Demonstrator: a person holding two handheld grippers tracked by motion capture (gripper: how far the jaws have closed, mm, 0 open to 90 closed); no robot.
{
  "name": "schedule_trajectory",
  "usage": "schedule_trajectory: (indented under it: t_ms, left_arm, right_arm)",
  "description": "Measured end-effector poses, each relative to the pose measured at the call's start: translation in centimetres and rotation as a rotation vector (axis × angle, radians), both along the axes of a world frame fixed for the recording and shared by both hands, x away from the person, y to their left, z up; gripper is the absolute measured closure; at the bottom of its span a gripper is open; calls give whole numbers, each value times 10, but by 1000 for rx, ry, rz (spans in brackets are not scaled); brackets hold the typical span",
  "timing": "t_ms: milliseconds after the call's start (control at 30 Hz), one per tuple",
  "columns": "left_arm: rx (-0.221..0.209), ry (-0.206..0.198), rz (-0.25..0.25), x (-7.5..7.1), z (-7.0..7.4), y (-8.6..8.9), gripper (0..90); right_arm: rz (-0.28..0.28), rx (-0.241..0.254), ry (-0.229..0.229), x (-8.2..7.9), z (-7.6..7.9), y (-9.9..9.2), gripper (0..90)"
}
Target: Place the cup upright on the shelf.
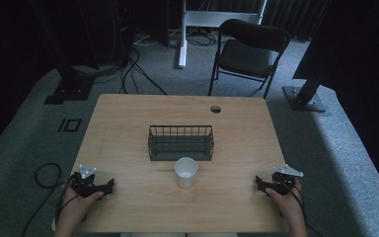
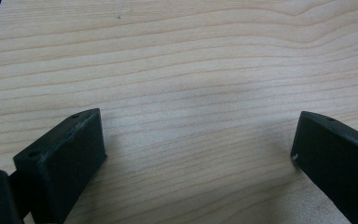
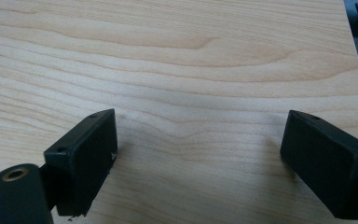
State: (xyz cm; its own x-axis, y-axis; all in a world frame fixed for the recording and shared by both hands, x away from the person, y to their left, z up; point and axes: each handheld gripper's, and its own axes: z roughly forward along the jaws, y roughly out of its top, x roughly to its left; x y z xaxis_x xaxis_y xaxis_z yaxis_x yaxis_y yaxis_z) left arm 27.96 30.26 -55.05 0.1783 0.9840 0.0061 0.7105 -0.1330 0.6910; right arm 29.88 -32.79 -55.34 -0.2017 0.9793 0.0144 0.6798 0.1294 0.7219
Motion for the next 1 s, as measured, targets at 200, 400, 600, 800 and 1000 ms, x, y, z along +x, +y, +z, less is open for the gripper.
schedule_trajectory:
  t_ms: [200, 400, 600, 800, 1000]
  left_arm:
    - [0, 2, -1, 0, 0, 0, 30]
    - [3, 1, -83, -2, 0, 0, 30]
    - [1, 3, -159, -4, 3, -7, 31]
    - [-15, -17, -193, -6, 9, -15, 44]
    - [0, -15, -252, -8, 10, -25, 43]
  right_arm:
    - [0, 0, 0, 0, 0, 0, 105]
    - [0, 0, 0, 0, 0, 0, 105]
    - [0, 0, 0, 0, 0, 0, 105]
    - [1, -1, 0, 0, 0, 0, 105]
    - [4, 0, -1, 0, 0, 0, 105]
